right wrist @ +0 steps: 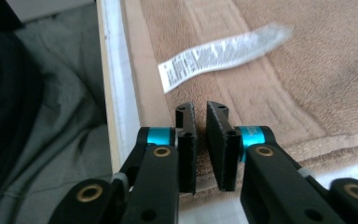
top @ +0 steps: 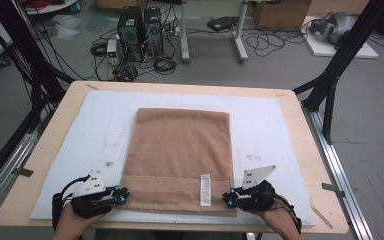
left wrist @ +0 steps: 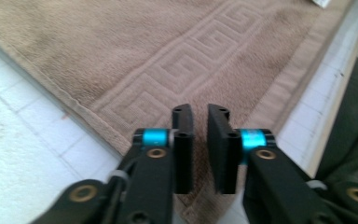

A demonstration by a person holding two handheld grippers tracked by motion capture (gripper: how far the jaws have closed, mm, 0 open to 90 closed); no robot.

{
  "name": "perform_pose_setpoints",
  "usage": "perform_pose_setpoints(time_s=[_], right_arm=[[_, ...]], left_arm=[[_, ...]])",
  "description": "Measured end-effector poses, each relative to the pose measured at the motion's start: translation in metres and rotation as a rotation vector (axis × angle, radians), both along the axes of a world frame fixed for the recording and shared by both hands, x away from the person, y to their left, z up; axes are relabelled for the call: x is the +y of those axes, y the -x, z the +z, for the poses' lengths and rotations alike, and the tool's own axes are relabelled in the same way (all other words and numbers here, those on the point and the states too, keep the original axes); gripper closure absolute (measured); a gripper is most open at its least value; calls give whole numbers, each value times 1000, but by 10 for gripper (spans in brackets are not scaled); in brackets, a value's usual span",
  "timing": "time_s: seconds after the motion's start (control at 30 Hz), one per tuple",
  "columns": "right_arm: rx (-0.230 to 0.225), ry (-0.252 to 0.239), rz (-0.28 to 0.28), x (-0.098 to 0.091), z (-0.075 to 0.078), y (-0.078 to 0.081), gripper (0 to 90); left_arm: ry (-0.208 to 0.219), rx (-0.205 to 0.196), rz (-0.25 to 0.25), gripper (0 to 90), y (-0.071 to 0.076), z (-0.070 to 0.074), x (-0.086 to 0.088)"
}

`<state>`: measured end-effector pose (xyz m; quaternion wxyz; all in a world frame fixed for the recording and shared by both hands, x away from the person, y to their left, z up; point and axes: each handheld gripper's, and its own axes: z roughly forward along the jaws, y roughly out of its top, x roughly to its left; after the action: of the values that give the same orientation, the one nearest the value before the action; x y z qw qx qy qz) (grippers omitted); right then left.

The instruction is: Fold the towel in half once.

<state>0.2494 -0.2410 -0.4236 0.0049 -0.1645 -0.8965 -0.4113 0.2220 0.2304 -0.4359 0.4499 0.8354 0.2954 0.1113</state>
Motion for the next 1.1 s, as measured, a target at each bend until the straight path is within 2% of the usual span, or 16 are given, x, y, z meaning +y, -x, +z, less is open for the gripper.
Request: perform_pose_setpoints(time_s=[0.03,0.1,0.23,0.3,0.5,0.67,0.87,1.1], right_arm=[[-4,-7,-11,0,1,-2,731],[12,-30,-30,-2,1,-7,687],[-2,-55,-80,-3,7,-18,564],[-5,-68,-107,-3,11,-24,536],[-40,-63,-158,3,23,-45,406],[-62,-54,-192,8,28,-58,374],[-65,-50,-226,13,29,-70,339],[-84,-56,-236,13,35,-73,322]], left_arm=[[-1,-4,8,715,-1,2,0],[4,-12,15,675,-5,5,-1],[17,-21,30,604,-15,14,-2],[23,-23,42,562,-21,18,-2],[51,-44,68,514,-32,27,-4],[61,-47,67,510,-36,27,-4],[65,-44,84,480,-50,33,-5],[56,-80,80,468,-64,44,-13]])
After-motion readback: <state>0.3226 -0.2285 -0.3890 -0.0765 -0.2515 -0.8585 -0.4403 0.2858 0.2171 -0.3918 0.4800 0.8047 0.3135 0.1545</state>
